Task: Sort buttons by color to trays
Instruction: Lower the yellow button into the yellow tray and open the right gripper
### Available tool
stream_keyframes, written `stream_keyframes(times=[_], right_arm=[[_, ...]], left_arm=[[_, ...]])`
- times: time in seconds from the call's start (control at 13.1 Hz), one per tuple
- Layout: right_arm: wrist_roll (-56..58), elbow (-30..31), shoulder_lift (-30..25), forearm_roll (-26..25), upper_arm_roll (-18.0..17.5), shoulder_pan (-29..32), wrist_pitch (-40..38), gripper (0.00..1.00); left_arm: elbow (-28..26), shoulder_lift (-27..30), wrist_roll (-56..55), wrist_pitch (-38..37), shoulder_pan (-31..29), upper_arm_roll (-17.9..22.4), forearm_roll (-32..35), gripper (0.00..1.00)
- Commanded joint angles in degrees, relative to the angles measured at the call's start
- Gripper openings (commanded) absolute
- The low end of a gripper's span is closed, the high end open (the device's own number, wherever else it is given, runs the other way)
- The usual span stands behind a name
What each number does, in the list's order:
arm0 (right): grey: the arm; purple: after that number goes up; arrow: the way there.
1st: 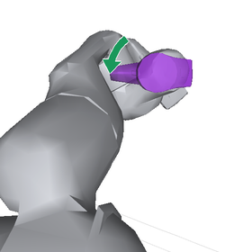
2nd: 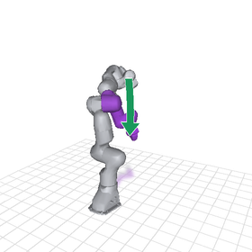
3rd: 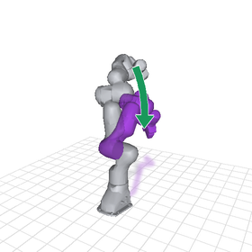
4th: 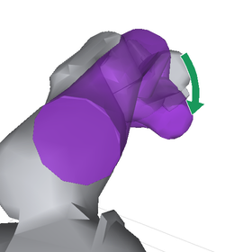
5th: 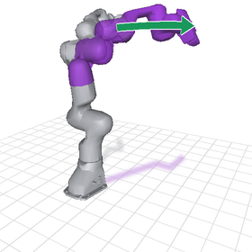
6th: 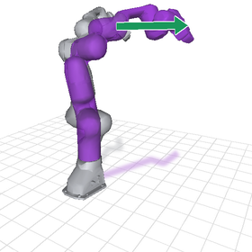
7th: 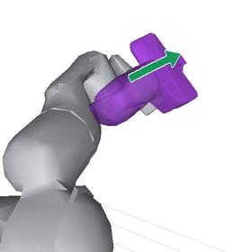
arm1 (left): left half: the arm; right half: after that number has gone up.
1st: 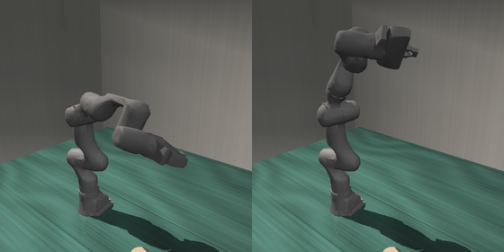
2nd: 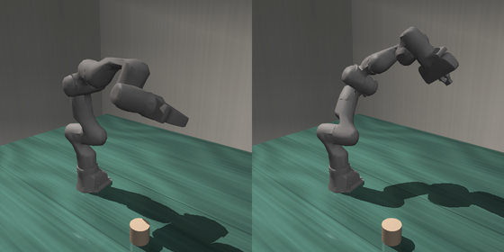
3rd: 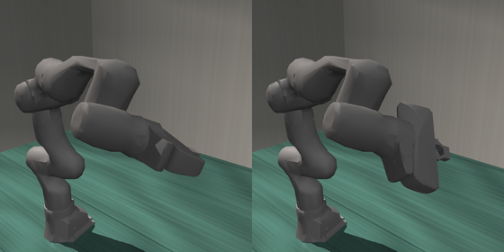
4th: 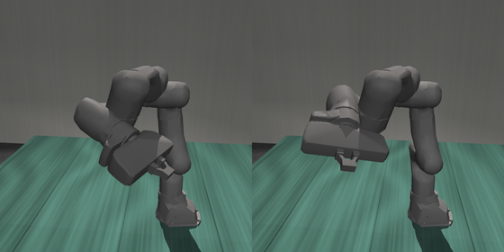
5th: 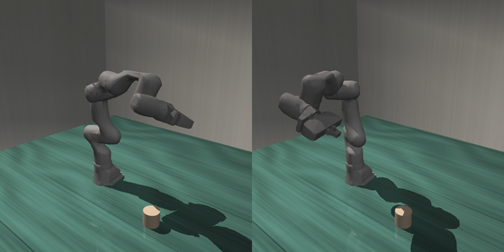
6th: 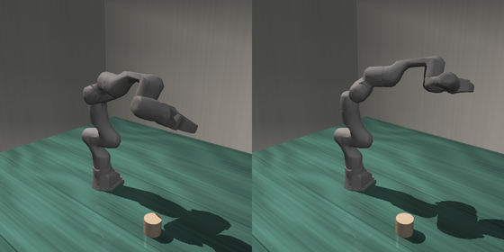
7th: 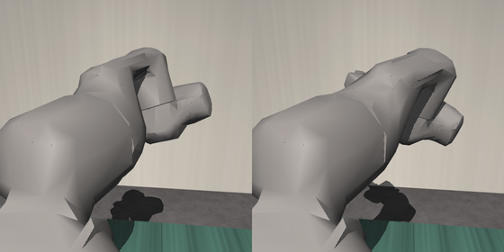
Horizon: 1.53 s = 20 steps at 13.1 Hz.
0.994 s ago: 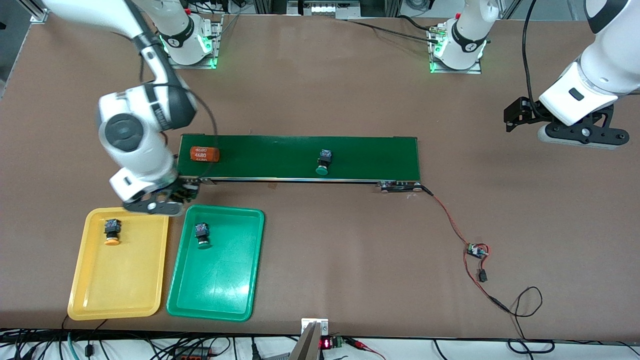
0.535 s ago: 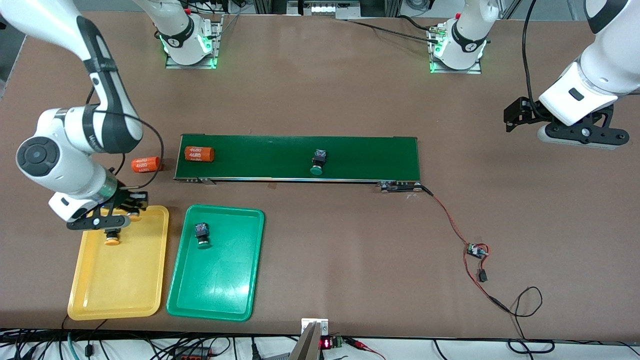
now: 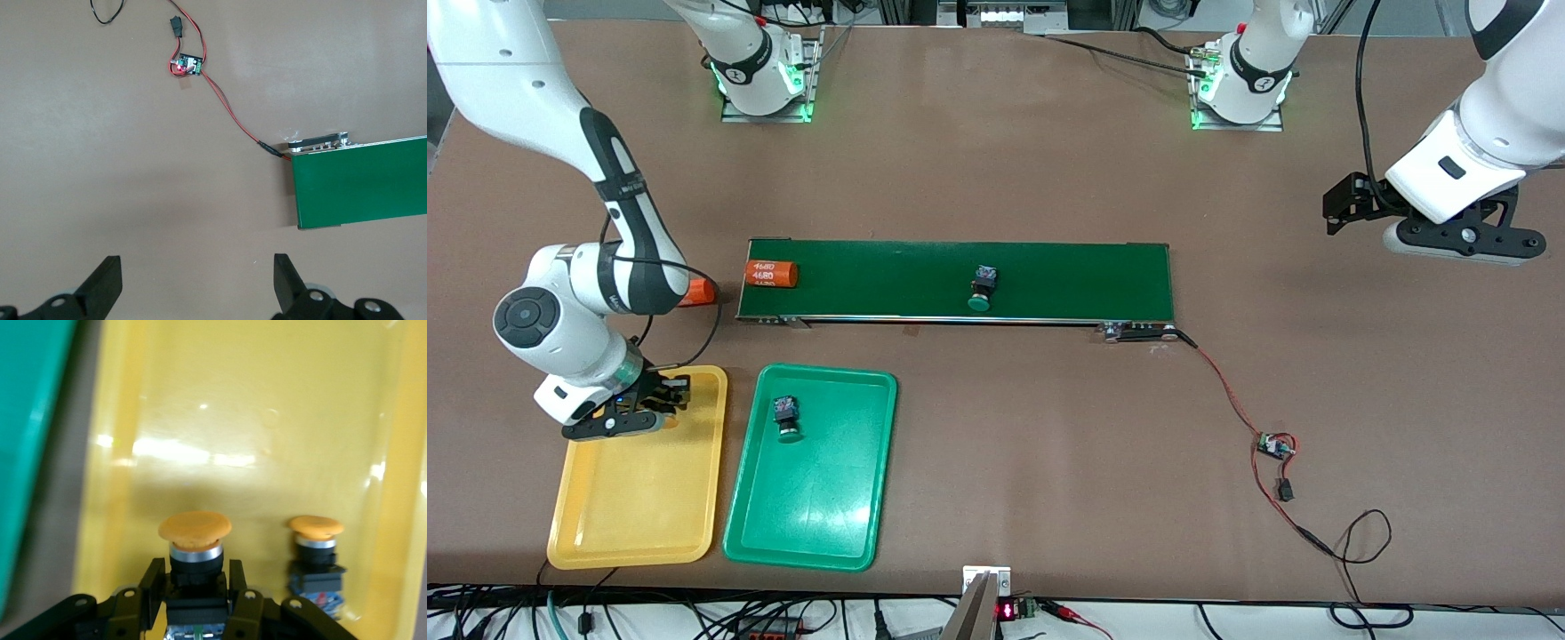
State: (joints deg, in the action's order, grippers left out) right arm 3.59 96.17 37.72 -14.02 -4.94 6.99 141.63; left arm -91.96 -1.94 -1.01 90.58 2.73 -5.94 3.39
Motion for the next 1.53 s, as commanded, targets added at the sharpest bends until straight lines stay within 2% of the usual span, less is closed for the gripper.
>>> stream_keyframes(times=[0.0, 0.23, 0.31, 0.38, 0.46, 0.54, 0.69, 0.76, 0.99, 1.15, 1.38, 1.45], right_arm=[[3.61, -1.87, 1.92, -1.36, -0.60, 2.58, 2.15, 0.09], [4.23, -1.87, 2.98, -1.27, -0.60, 3.03, 3.82, 0.10], [4.15, -1.87, 3.15, -1.36, -0.60, 3.03, 4.09, 0.14], [3.97, -1.87, 3.33, -1.27, -0.60, 2.94, 4.18, 0.25], [3.88, -1.87, 3.33, -1.27, -0.60, 2.94, 4.09, 0.41], [3.97, -1.87, 3.33, -1.27, -0.60, 2.85, 4.09, 0.44], [3.88, -1.87, 3.07, -1.19, -0.60, 2.76, 4.09, 0.60], [3.80, -1.87, 2.72, -0.92, -0.60, 2.76, 4.09, 0.75], [3.79, -1.26, 0.79, -0.75, -0.77, 2.41, 3.48, 0.93], [3.36, 0.75, -2.19, -0.57, -1.12, 1.89, 1.47, 1.00], [-6.55, 5.59, -10.35, -0.48, -1.56, -1.01, -6.78, 1.00], [-9.01, 7.17, -12.99, -0.31, -3.13, -1.19, -9.42, 1.00]], left_arm=[[1.61, -0.61, 0.13, -1.29, 0.08, -0.12, 1.27, 1.00], [1.61, -0.70, 0.13, -1.29, 0.08, -0.12, 1.27, 1.00], [1.61, -0.70, 0.13, -1.29, 0.08, -0.04, 1.27, 1.00], [1.61, -0.70, 0.13, -1.29, 0.08, -0.04, 1.27, 1.00], [1.61, -0.70, 0.13, -1.37, 0.08, -0.12, 1.27, 1.00], [1.61, -0.61, 0.13, -1.38, 0.08, -0.12, 1.27, 1.00], [1.61, -0.61, 0.05, -1.46, 0.17, -0.21, 1.27, 1.00], [1.61, -0.61, 0.05, -1.46, 0.08, -0.21, 1.27, 1.00], [1.52, -0.61, 0.05, -1.73, 0.08, -0.30, 1.27, 1.00], [1.52, -0.61, 0.13, -1.64, 0.08, -0.30, 1.27, 1.00], [1.61, -0.69, 0.22, -1.55, 0.08, 0.05, 1.27, 1.00], [1.52, -0.70, 0.22, -1.55, -0.01, 0.14, 1.27, 1.00]])
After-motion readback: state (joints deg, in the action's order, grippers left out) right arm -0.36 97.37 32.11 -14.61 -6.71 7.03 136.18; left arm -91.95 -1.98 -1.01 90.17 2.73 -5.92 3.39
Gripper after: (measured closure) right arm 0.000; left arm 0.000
